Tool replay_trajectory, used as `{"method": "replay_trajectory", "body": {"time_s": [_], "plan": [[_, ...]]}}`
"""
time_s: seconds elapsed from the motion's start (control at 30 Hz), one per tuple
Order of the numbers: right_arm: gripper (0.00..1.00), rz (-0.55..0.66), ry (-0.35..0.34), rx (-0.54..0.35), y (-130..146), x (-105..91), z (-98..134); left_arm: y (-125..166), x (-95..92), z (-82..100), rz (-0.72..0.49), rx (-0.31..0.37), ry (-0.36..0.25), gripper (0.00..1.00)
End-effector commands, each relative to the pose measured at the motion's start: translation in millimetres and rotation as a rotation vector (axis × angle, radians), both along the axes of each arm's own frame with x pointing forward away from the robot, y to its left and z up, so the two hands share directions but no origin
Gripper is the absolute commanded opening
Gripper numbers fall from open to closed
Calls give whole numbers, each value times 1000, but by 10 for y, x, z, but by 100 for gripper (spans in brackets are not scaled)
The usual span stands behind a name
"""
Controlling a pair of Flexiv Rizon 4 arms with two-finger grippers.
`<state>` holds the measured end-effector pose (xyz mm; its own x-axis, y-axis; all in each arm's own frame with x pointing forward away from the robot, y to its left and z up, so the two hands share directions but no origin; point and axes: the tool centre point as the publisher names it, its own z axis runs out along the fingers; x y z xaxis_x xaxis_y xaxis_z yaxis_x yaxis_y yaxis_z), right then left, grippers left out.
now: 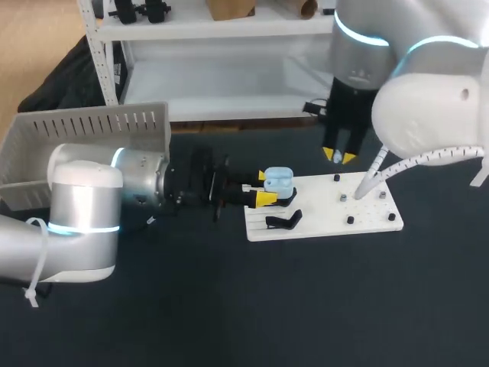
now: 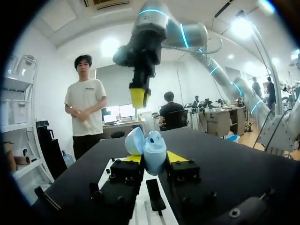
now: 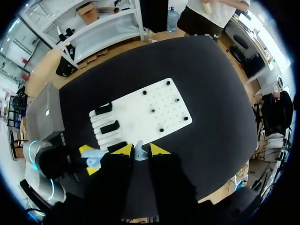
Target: Pick up each earbud case from the left stands, insert the matching earbuds, close the lid, and place the case in the box.
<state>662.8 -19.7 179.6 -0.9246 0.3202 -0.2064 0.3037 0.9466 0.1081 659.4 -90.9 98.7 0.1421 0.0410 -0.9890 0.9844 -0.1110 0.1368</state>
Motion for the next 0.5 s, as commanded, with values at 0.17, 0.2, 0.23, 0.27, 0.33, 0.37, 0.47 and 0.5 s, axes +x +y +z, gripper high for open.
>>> {"method": "replay_trajectory", "body": {"time_s": [0.17, 0.2, 0.23, 0.27, 0.33, 0.37, 0.47, 0.5], "plan": [[0, 105, -13, 5, 301, -161, 128, 2, -14, -4, 4, -2, -2, 0], [0, 105, -13, 5, 301, -161, 128, 2, -14, -4, 4, -2, -2, 0], [0, 105, -13, 5, 301, -161, 128, 2, -14, -4, 4, -2, -2, 0], [0, 105, -13, 5, 301, -161, 128, 2, -14, -4, 4, -2, -2, 0], [0, 105, -13, 5, 301, -161, 128, 2, -14, -4, 4, -2, -2, 0], [0, 105, -13, 5, 301, -161, 128, 2, -14, -4, 4, -2, -2, 0], [0, 105, -13, 5, 301, -161, 128, 2, -14, -4, 4, -2, -2, 0], [0, 105, -13, 5, 301, -161, 128, 2, -14, -4, 4, -2, -2, 0]]}}
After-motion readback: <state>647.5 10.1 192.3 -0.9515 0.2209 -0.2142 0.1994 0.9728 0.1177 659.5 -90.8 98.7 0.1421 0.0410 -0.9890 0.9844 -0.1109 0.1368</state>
